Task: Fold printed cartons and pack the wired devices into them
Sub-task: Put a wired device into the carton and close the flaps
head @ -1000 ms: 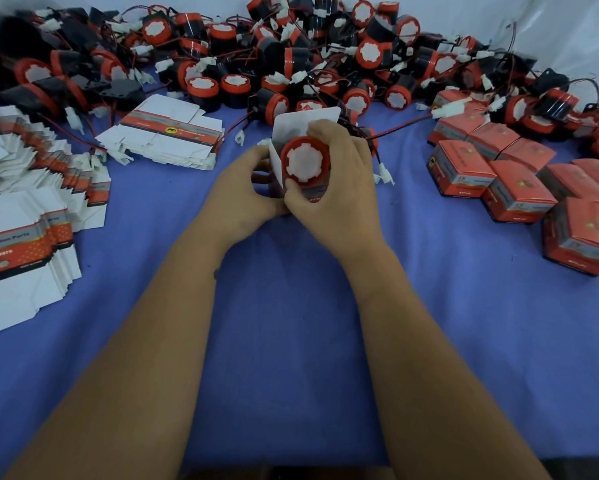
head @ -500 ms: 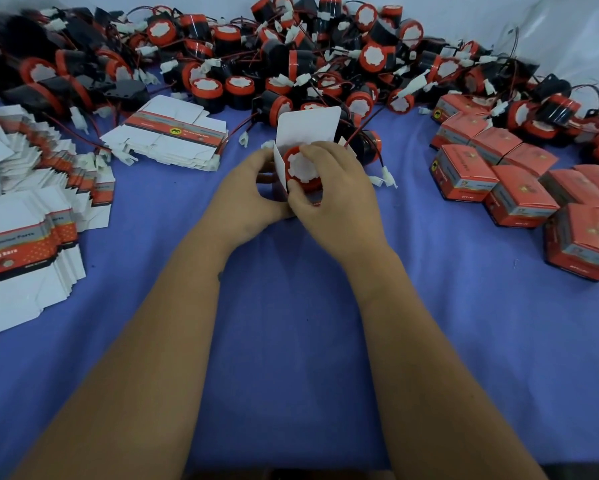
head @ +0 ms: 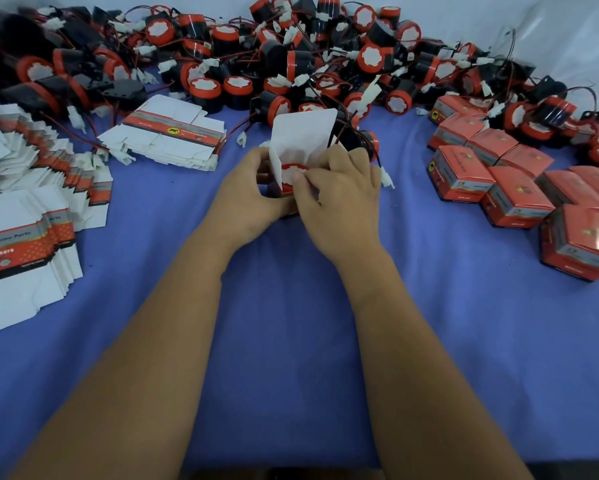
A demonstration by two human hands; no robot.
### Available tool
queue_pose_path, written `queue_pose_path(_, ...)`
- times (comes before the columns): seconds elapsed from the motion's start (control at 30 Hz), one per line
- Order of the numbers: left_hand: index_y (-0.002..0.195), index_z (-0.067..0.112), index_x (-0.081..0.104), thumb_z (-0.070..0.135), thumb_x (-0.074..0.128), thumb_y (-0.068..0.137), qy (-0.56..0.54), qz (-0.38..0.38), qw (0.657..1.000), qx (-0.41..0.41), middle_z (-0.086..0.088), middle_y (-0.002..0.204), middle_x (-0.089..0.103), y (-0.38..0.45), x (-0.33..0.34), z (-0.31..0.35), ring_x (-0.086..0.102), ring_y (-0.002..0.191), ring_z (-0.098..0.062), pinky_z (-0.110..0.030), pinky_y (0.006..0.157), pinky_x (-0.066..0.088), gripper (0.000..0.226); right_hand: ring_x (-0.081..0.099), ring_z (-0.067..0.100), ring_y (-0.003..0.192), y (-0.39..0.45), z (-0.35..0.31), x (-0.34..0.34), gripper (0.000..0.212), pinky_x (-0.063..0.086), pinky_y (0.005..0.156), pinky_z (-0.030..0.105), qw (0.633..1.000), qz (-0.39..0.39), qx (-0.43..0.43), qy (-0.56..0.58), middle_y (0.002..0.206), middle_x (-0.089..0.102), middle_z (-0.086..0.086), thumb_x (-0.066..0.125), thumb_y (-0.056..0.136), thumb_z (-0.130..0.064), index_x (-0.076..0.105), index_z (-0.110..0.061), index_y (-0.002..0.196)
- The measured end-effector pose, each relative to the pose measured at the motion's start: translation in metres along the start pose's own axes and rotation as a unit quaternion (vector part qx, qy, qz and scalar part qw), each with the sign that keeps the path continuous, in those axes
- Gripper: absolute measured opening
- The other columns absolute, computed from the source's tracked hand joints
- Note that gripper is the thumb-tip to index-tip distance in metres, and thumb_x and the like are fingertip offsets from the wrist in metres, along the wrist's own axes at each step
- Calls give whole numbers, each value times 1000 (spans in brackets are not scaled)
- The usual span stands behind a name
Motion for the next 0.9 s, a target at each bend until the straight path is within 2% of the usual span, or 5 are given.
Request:
queue_pose_path(0.27,110,48,53,48,62,72,-47,-8,997,-55,16,113,66,-3,2,0,63,105,-3,-25,89,52,39,35,12,66,-2,13,-26,31,32,59,27,952,161,142,219,73,35,-10,58,90,-10,37,-18,68)
queue_pose_path(0.53,137,28,47,51,52,79,30,43,996,-70,8,119,64,-2,13,4,60,114,-19,-47,99,49,63,47,11,64,11,34,-21,49,47,64,11,827,47,315,463,70,43,6,60,95,-13,43,-24,140)
queue_pose_path(0.63,139,26,45,47,54,83,30,40,996,-70,5,122,64,-1,14,4,59,116,-21,-48,101,49,61,48,37,71,16,28,-25,42,53,68,30,823,30,246,511,75,50,29,53,94,-1,53,-32,122)
queue_pose_path(0.77,137,25,46,41,56,91,36,46,996,-66,3,119,64,0,14,2,59,114,-23,-49,99,49,49,38,26,73,18,19,-26,33,40,73,32,799,-26,219,560,71,58,6,43,84,-23,76,-23,80)
queue_pose_path(0.9,136,27,47,47,53,86,28,39,997,-62,4,120,65,-2,15,5,60,115,-22,-48,100,49,54,58,18,76,17,12,-21,31,53,81,36,870,-42,206,447,70,68,-6,55,96,-31,77,-25,74)
Point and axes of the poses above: each hand's wrist, its own y-axis towards the middle knuckle, its own x-axis out of the palm, z = x × y, the point moved 3 cm from there along y, towards the middle knuckle
